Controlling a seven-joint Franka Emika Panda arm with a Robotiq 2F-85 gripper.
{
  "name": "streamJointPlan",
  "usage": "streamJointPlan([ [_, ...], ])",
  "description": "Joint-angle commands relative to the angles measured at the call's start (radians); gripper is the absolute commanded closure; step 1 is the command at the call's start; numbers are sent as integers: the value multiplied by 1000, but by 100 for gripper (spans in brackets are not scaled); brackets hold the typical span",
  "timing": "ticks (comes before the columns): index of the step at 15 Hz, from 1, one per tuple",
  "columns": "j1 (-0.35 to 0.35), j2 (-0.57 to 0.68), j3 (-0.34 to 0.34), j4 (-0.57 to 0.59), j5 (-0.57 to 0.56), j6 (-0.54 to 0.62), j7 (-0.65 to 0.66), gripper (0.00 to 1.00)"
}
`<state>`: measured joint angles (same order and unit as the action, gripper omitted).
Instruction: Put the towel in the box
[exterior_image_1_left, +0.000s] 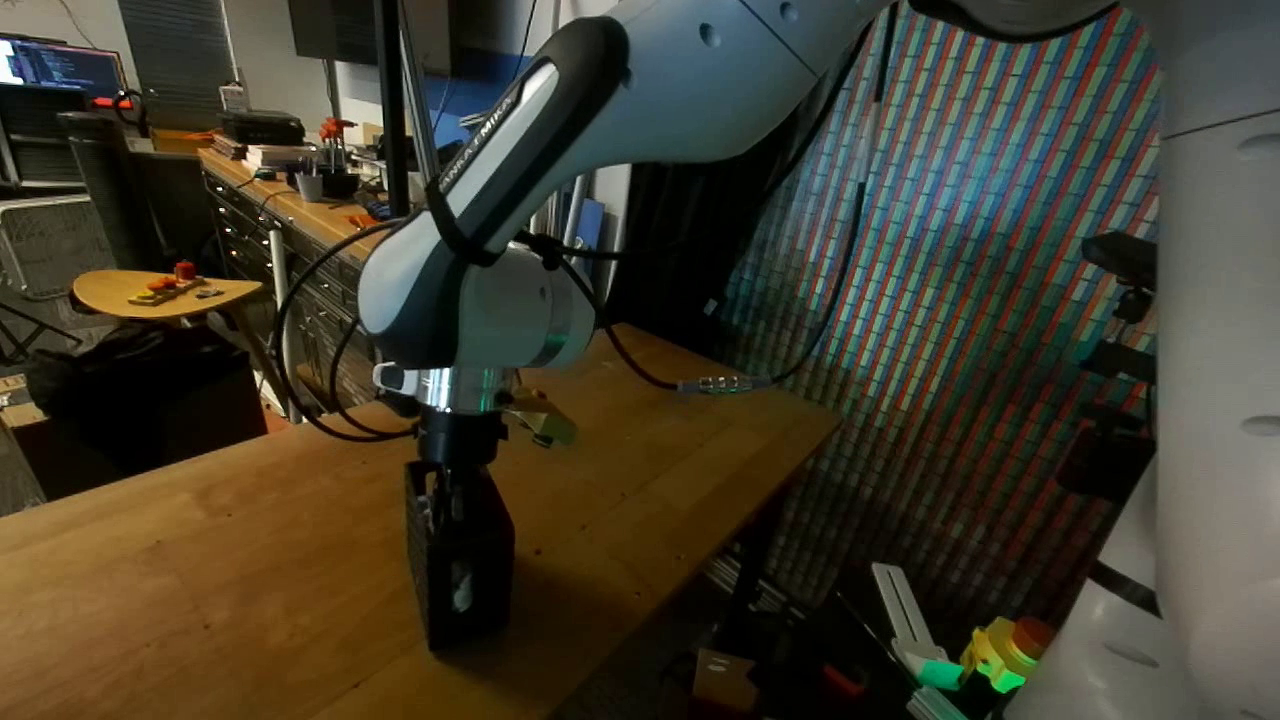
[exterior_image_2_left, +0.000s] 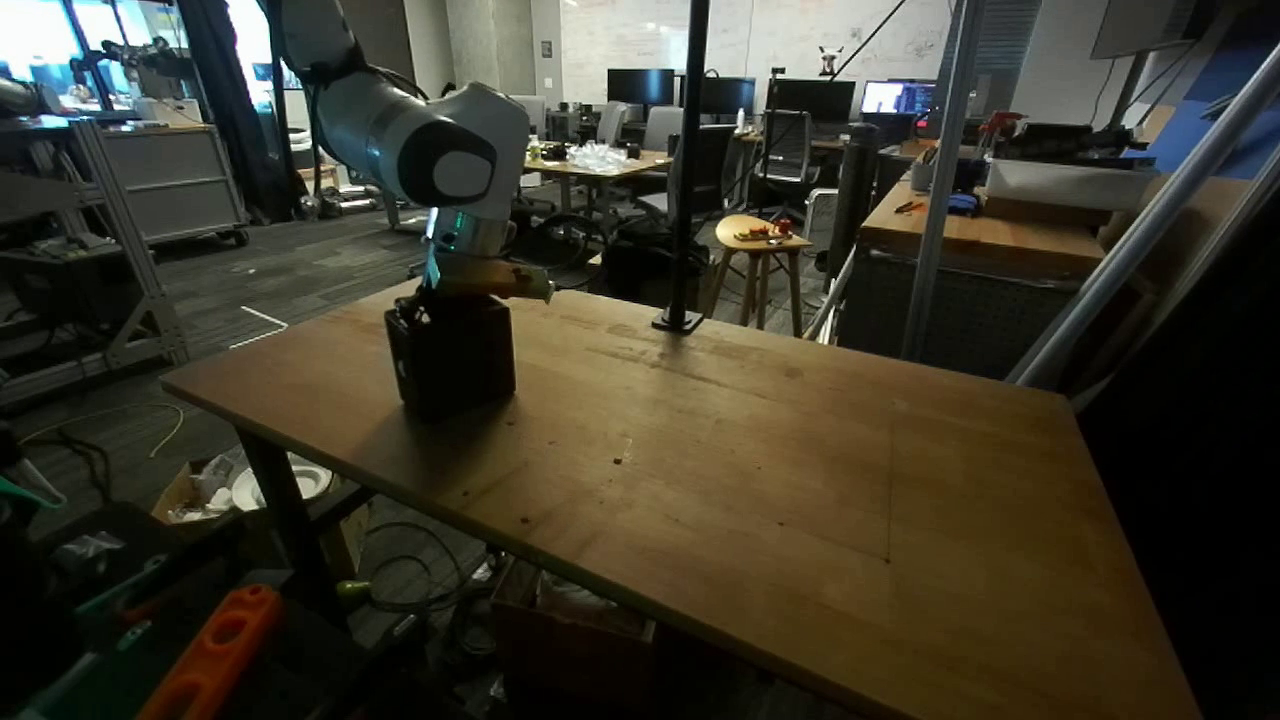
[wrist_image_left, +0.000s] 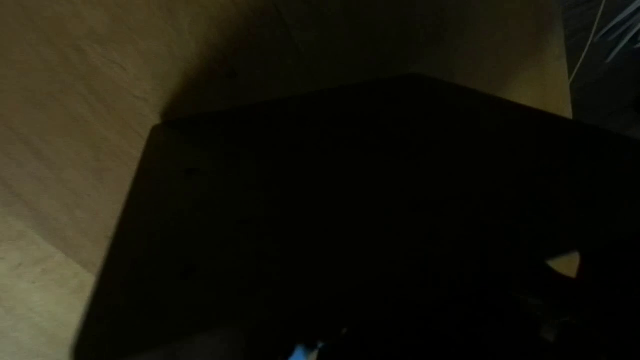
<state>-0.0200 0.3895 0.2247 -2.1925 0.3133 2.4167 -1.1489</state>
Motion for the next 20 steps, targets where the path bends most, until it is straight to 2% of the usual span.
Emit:
streamJointPlan([
  [1,13,-128,-37,-42,-75,-29,102,96],
  [9,30,-346,-120,-48,-294,-113,395,96],
  [12,40,-390,-130,-43,-336,-163,596,96],
  [18,105,-411,-92,-13,-309,-267,1025,96],
  [19,118,-416,-84,-12,-300,-269,1097,95],
  [20,129,-424,-78,-15,-290,-263,1161,75],
])
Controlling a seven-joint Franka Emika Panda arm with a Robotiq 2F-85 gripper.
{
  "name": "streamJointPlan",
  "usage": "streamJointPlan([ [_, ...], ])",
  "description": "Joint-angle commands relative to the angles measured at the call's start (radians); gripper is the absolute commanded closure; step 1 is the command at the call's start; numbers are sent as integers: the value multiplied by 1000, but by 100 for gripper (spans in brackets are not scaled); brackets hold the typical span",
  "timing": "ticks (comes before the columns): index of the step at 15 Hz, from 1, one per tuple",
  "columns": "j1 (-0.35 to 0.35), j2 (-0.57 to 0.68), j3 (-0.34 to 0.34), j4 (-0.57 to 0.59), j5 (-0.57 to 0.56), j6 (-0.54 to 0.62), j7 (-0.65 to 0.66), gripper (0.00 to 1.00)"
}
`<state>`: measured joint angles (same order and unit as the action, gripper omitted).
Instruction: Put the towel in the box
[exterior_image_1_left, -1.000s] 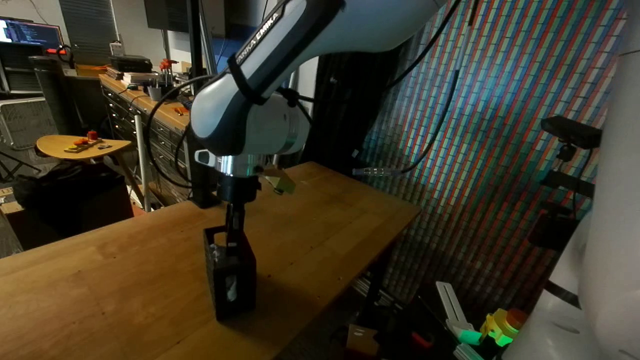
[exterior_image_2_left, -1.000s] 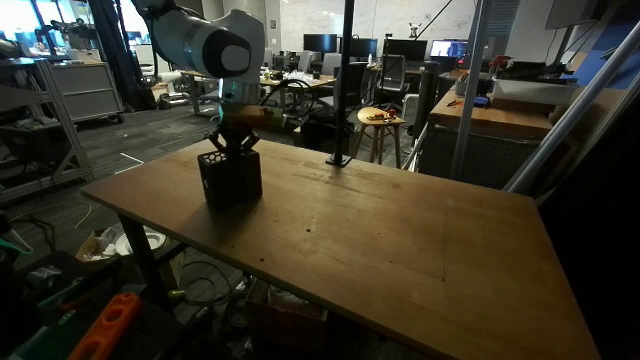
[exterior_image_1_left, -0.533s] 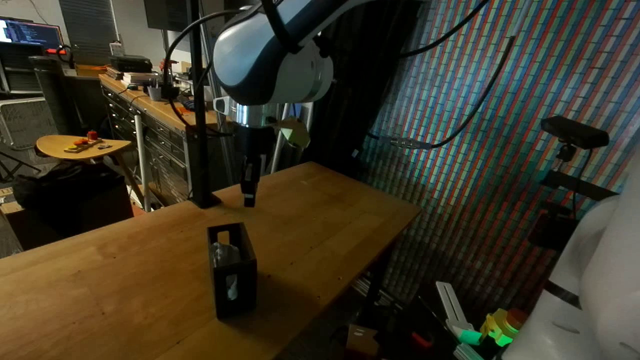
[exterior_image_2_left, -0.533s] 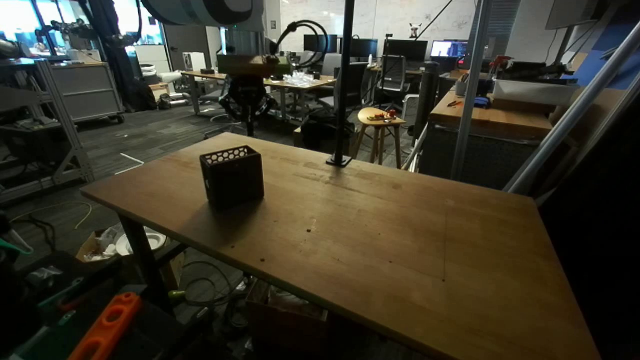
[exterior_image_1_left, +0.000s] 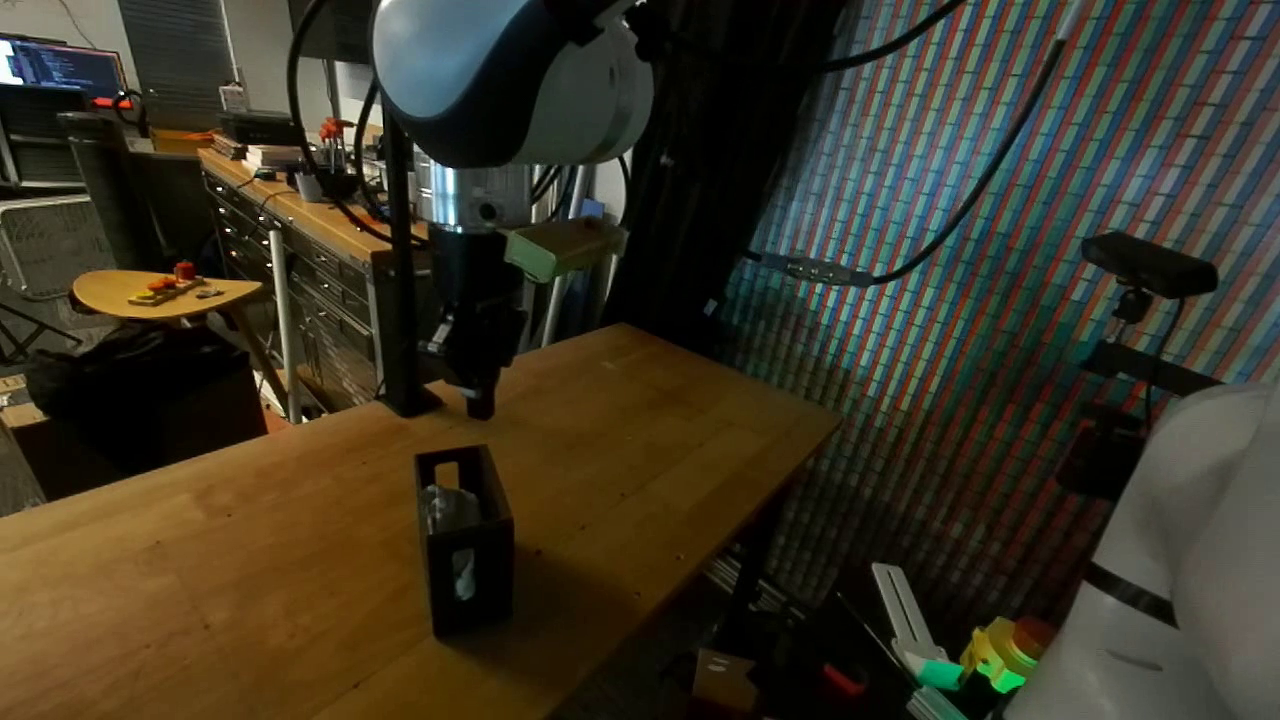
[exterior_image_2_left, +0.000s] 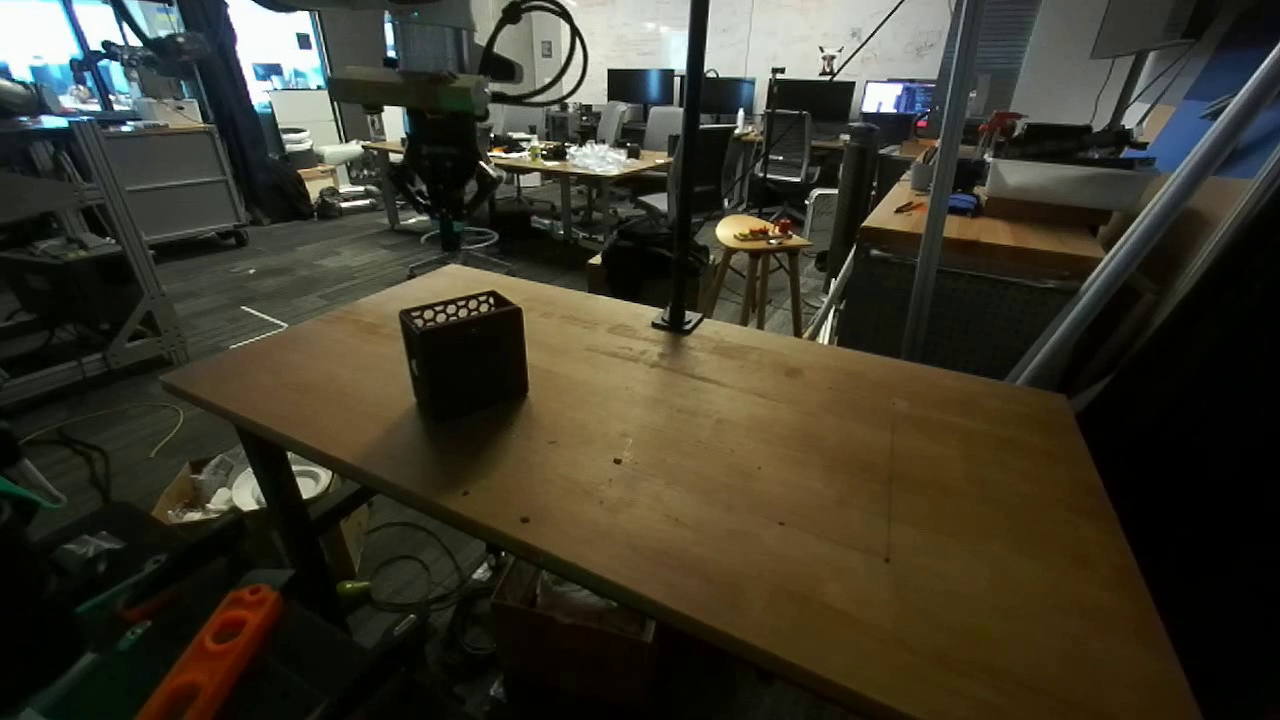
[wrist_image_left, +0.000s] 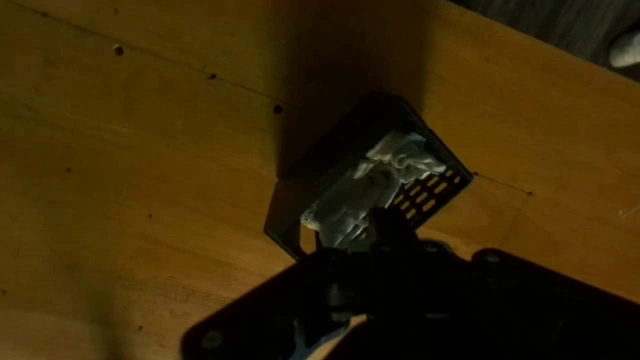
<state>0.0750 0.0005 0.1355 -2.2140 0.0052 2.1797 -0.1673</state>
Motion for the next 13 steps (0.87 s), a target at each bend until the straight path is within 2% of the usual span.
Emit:
streamJointPlan([
  [1,46,-51,19,-1,19,-23,250,70],
  [2,36,-8,5,3,4,-3,143,94],
  [4,51,-20,16,3,4,-5,220,81],
  [6,53,-27,17,3,5,-7,236,70],
  [13,51,-27,14,3,5,-9,241,70],
])
